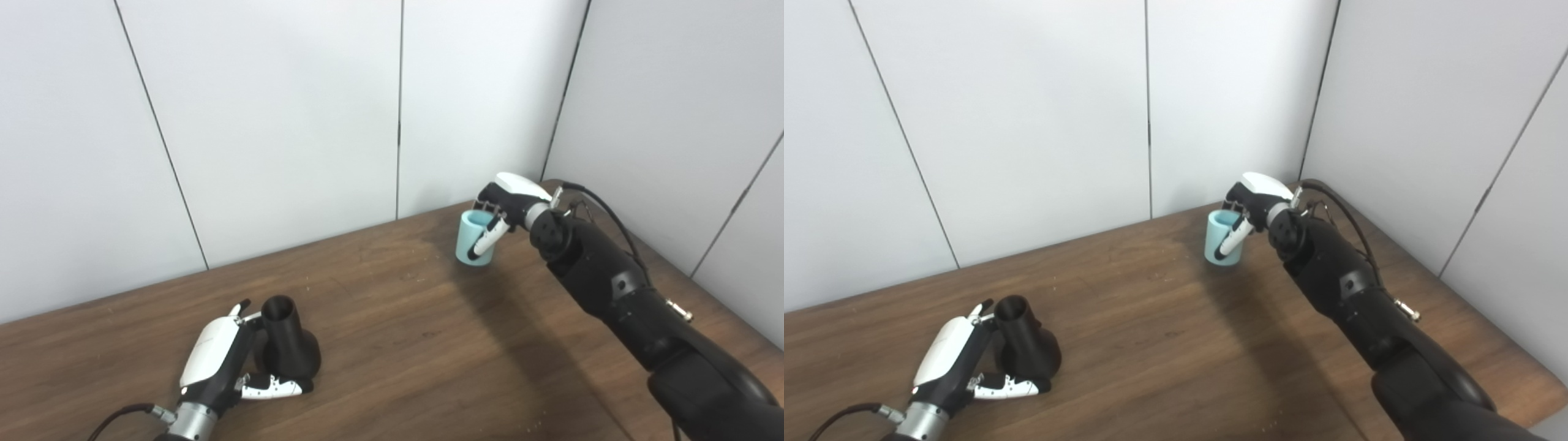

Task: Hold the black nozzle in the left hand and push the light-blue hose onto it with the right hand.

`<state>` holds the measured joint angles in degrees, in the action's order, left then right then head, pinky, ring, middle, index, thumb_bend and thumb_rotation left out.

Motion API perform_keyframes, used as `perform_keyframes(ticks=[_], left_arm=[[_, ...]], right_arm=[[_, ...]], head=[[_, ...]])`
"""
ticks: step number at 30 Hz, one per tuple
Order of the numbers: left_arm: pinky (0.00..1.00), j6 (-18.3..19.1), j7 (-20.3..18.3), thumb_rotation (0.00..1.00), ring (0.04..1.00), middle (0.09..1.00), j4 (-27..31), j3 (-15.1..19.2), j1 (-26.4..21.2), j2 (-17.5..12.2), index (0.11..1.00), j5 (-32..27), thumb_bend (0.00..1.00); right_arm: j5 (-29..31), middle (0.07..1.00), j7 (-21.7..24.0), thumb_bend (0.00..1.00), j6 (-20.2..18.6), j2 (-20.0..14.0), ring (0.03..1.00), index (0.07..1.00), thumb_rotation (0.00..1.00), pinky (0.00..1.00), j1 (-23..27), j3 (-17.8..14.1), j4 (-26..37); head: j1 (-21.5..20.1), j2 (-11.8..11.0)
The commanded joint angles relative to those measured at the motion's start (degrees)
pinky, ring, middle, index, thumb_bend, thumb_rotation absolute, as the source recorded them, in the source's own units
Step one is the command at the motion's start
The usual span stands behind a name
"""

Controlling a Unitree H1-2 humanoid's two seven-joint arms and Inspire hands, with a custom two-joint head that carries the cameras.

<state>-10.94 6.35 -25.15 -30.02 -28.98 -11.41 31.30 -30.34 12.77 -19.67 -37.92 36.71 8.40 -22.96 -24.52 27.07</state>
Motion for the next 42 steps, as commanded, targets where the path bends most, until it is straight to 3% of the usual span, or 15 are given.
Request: perform_keyframes(ticks=[1,6,12,13,18,26,32,39,42], left_arm=[[1.0,3.45,-6.11,0.0,0.657,0.485,-2.14,-2.57,4.1,-1.38,0.49,3.19,0.53],[1.0,3.92,-6.32,0.0,0.652,0.484,-1.79,-2.76,4.01,-1.02,0.491,3.06,0.53],[1.0,5.29,-6.78,0.0,0.648,0.492,-1.16,-2.92,3.65,-0.24,0.484,3.21,0.53],[1.0,5.68,-6.73,0.0,0.648,0.491,-1.17,-3.08,3.58,0.12,0.485,3.38,0.53],[1.0,8.05,-6.89,0.0,0.644,0.481,-0.02,-3.97,3.53,1.69,0.492,4.07,0.53],[1.0,11.49,-7.02,0.0,0.64,0.481,0.69,-5.01,2.62,3.87,0.493,4.35,0.53],[1.0,14.2,-7.8,0.0,0.646,0.487,1.83,-5.44,2.21,4.62,0.488,4.86,0.53],[1.0,16.36,-8.84,0.0,0.646,0.49,3.43,-5.36,2.29,4.84,0.486,5.02,0.53],[1.0,16.56,-8.98,0.0,0.645,0.489,3.76,-5.22,2.21,4.85,0.487,4.84,0.53]], right_arm=[[1.32,0.508,-0.77,0.52,1.84,-0.4,0.48,0.445,0.0,0.46,2.52,-1.29,4.11],[4.26,0.507,3.14,0.52,0.57,1.22,0.475,0.446,0.0,0.44,4.24,-1.21,11.78],[3.6,0.486,5.19,0.52,0.42,2.52,0.471,0.463,0.0,0.42,6.81,-0.28,18.0],[3.27,0.484,5.18,0.52,0.78,2.67,0.468,0.467,0.0,0.42,7.13,-0.05,18.9],[1.96,0.473,6.75,0.52,1.49,3.23,0.458,0.489,0.0,0.4,8.47,1.71,24.54],[3.26,0.472,14.74,0.5,0.08,4.0,0.459,0.476,0.0,0.39,11.59,3.86,31.21],[3.94,0.491,17.67,0.5,2.16,4.49,0.454,0.476,0.0,0.38,13.17,5.09,32.55],[4.0,0.496,19.61,0.5,1.49,6.11,0.461,0.472,0.0,0.38,12.92,6.52,34.3],[3.34,0.488,19.64,0.5,2.11,6.64,0.448,0.468,0.0,0.48,12.11,7.09,34.45]], head=[[0.46,0.24],[2.17,0.85],[6.11,1.76],[8.98,2.38],[13.58,3.18],[20.68,4.95],[22.94,6.24],[23.07,7.3],[23.18,7.75]])
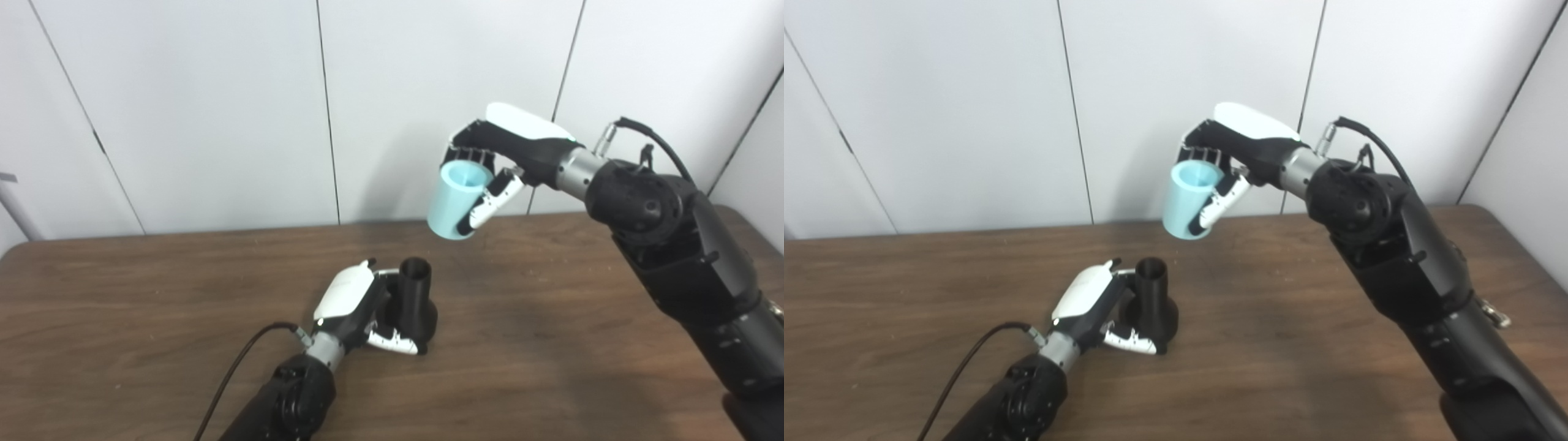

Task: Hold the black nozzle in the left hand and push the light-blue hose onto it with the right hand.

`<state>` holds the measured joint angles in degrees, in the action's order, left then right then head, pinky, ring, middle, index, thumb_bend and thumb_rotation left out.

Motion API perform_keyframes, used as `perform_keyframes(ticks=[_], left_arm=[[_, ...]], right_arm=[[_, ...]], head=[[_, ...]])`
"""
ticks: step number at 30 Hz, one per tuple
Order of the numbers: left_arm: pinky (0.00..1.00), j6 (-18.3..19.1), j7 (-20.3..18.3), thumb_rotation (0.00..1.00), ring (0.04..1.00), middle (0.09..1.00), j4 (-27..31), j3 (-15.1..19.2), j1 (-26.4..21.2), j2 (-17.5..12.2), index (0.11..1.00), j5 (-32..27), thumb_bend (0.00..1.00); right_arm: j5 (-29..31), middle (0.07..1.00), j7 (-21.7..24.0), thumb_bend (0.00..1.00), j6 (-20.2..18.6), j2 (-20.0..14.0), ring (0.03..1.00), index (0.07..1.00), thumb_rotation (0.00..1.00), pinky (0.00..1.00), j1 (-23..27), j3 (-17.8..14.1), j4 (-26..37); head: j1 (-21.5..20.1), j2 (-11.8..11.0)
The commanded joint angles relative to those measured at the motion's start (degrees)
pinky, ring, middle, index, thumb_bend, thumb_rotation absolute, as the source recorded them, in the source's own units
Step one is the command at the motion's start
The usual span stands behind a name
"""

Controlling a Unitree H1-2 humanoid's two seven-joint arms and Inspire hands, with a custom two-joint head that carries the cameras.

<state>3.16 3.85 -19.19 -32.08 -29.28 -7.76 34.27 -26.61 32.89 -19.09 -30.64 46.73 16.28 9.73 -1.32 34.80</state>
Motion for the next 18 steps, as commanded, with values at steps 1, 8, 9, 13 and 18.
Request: perform_keyframes(ticks=[1,8,9,13,18], left_arm=[[1.0,2.59,-6.56,0.0,0.645,0.488,-2.01,-3.09,2.49,1.18,0.487,1.79,0.53],[1.0,2.63,-6.7,0.0,0.646,0.484,-1.79,-2.99,2.31,1.07,0.49,1.72,0.53],[1.0,2.63,-6.72,0.0,0.646,0.483,-1.76,-3.0,2.32,1.05,0.491,1.72,0.53],[1.0,2.65,-6.69,0.0,0.646,0.483,-1.93,-3.18,2.33,1.19,0.491,1.87,0.53],[1.0,2.73,-6.74,0.0,0.647,0.483,-1.75,-3.25,2.25,1.21,0.491,2.06,0.53]], right_arm=[[-0.5,0.479,-0.47,0.51,1.87,-0.59,0.464,0.475,0.0,0.6,1.81,-0.57,1.77],[0.04,0.475,-0.12,0.52,1.84,1.11,0.436,0.497,0.0,0.4,0.02,-0.22,2.15],[0.2,0.48,-0.04,0.52,1.63,1.36,0.433,0.495,0.0,0.39,-0.15,-0.3,2.28],[0.78,0.493,0.21,0.52,0.95,2.67,0.445,0.477,0.0,0.4,-0.82,-0.42,2.51],[0.36,0.494,0.71,0.52,0.32,3.4,0.448,0.478,0.0,0.39,-1.08,-0.23,2.33]], head=[[-0.02,0.02],[0.09,0.63],[0.09,0.63],[0.22,0.82],[0.16,0.94]])
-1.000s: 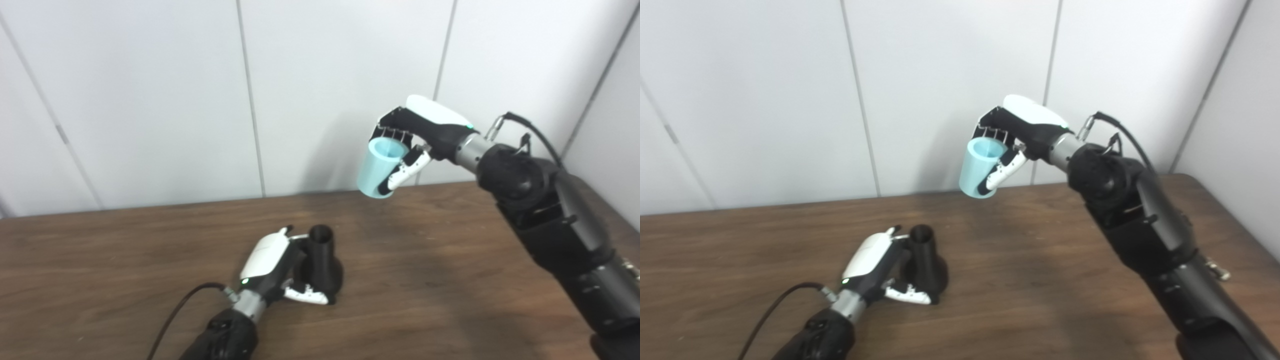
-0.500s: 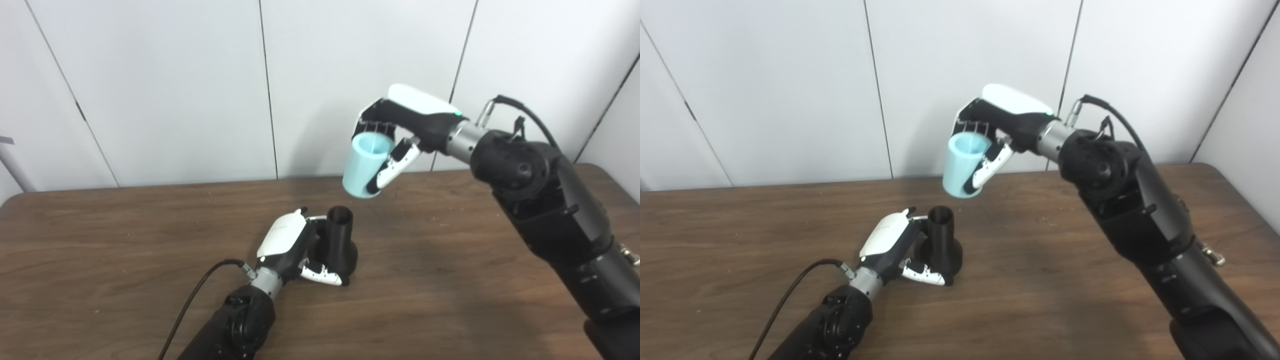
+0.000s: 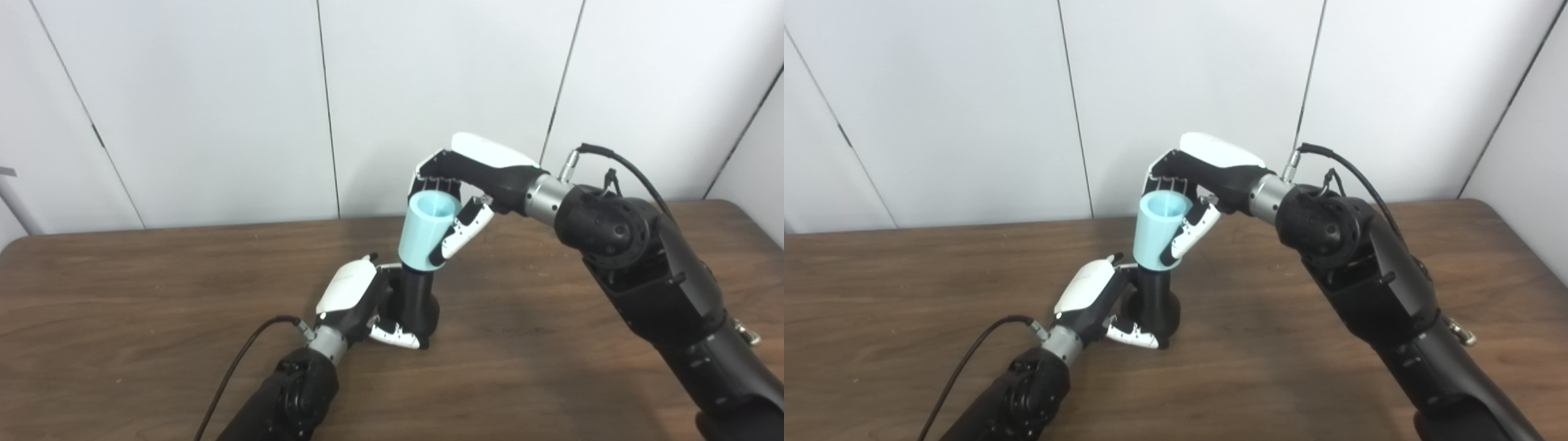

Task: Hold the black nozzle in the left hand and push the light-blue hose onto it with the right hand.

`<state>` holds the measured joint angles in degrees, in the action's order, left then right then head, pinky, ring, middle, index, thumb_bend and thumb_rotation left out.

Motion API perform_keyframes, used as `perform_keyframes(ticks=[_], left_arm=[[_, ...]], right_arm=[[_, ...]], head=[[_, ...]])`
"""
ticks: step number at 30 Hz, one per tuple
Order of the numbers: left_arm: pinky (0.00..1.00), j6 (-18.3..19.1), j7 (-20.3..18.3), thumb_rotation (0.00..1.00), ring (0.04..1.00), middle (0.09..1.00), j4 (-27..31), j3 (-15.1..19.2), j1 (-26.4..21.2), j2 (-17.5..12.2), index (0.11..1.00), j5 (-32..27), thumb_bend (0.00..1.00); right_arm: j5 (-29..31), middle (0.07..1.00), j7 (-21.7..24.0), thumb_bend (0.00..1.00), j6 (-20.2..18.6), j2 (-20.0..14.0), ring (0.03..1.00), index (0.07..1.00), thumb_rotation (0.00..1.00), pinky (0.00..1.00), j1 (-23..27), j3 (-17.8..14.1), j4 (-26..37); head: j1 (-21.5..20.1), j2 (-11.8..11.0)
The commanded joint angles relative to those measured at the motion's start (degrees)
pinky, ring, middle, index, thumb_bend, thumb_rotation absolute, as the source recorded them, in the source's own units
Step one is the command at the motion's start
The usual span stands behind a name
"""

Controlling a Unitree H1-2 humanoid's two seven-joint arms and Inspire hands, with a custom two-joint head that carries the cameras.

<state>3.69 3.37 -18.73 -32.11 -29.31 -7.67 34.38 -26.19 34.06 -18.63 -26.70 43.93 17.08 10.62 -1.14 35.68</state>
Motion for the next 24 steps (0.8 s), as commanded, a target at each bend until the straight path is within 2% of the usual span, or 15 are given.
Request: perform_keyframes(ticks=[1,15,24], left_arm=[[1.0,2.13,-6.27,0.0,0.647,0.483,-2.22,-3.25,2.2,1.09,0.491,1.99,0.53],[1.0,2.66,-6.51,0.0,0.65,0.483,-1.31,-3.42,2.22,1.35,0.491,2.28,0.53],[1.0,2.2,-6.18,0.0,0.649,0.475,-1.68,-3.13,2.28,1.22,0.496,2.4,0.53]], right_arm=[[-0.32,0.493,-0.28,0.52,-0.39,-0.51,0.448,0.478,0.0,0.39,1.76,-0.83,1.51],[-1.0,0.485,0.32,0.52,-1.58,0.87,0.441,0.486,0.0,0.4,0.97,0.36,2.35],[-1.81,0.494,2.4,0.52,0.06,-0.93,0.447,0.479,0.0,0.4,0.32,1.68,2.47]], head=[[0.07,0.15],[0.56,0.81],[0.66,1.34]])
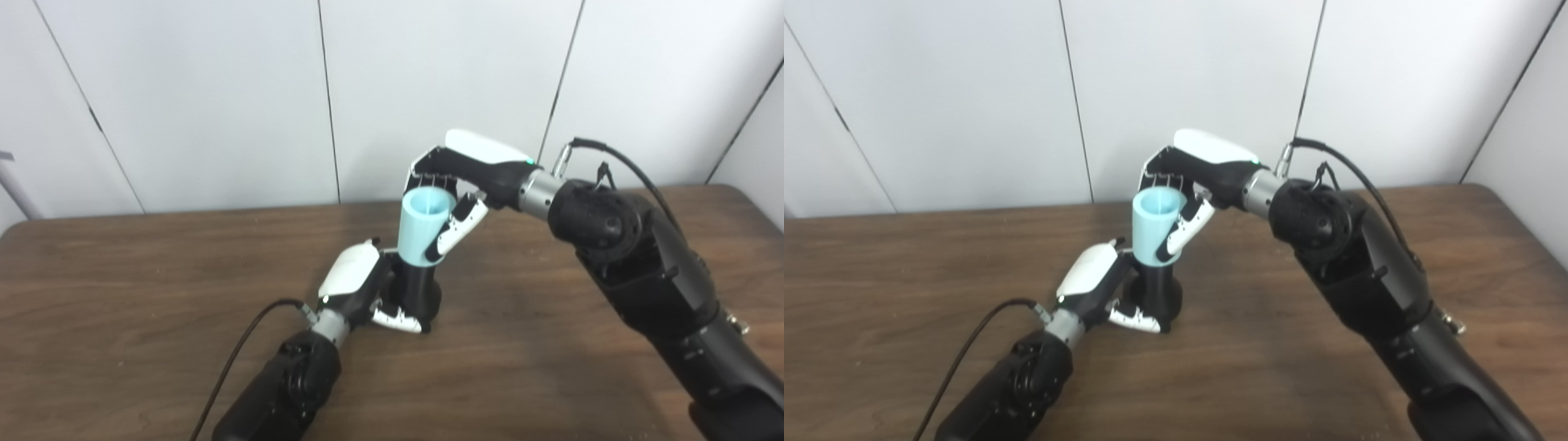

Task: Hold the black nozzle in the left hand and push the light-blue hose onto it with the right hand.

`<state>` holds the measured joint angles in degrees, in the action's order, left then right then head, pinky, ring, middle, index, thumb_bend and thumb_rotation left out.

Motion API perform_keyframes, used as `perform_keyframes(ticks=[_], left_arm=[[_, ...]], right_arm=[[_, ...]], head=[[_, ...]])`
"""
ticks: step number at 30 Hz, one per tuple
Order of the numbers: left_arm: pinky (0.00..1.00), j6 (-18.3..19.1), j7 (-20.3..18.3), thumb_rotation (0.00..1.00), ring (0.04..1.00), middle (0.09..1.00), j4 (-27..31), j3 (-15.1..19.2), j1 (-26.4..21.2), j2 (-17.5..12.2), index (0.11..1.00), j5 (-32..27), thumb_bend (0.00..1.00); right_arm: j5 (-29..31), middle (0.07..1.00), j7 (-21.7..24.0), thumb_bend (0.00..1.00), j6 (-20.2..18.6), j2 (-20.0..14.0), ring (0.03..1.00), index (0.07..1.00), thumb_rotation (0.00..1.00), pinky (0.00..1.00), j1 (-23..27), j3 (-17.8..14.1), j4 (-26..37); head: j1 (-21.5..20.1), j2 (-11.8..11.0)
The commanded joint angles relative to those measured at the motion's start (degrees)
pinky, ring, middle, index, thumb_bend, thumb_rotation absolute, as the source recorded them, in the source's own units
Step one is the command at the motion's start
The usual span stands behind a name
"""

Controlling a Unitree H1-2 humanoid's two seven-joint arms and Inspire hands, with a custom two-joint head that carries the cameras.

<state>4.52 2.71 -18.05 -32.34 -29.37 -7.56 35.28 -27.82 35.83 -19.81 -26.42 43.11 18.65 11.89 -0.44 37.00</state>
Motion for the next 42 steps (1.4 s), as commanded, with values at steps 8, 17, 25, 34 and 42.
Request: perform_keyframes(ticks=[8,17,25,34,42], left_arm=[[1.0,2.37,-6.27,0.0,0.648,0.48,-0.88,-2.8,2.8,1.3,0.492,1.51,0.53],[1.0,2.16,-6.24,0.0,0.645,0.477,-0.54,-2.84,2.97,0.91,0.494,1.69,0.53],[1.0,2.77,-6.31,0.0,0.644,0.482,-0.26,-2.66,3.32,1.09,0.491,1.59,0.53],[1.0,4.45,-7.25,0.0,0.644,0.492,1.27,-2.52,3.49,0.99,0.484,1.43,0.53],[1.0,3.88,-6.98,0.0,0.644,0.484,1.05,-2.54,3.44,0.79,0.489,1.45,0.53]], right_arm=[[-0.74,0.483,-0.46,0.52,1.99,-0.55,0.427,0.505,0.0,0.38,-0.31,1.23,-0.06],[-0.61,0.472,-0.57,0.52,7.52,-1.31,0.395,0.523,0.0,0.36,-0.09,2.59,-3.55],[-1.11,0.479,-1.44,0.52,7.47,-0.78,0.406,0.515,0.0,0.36,0.32,2.25,-5.08],[-3.63,0.473,-7.33,0.52,7.34,3.14,0.42,0.516,0.0,0.38,-2.17,1.96,-10.37],[-4.21,0.477,-4.88,0.52,7.79,2.35,0.4,0.521,0.0,0.36,-1.84,3.41,-9.94]], head=[[0.53,0.46],[0.5,0.69],[0.51,0.81],[0.93,1.42],[0.6,1.52]])
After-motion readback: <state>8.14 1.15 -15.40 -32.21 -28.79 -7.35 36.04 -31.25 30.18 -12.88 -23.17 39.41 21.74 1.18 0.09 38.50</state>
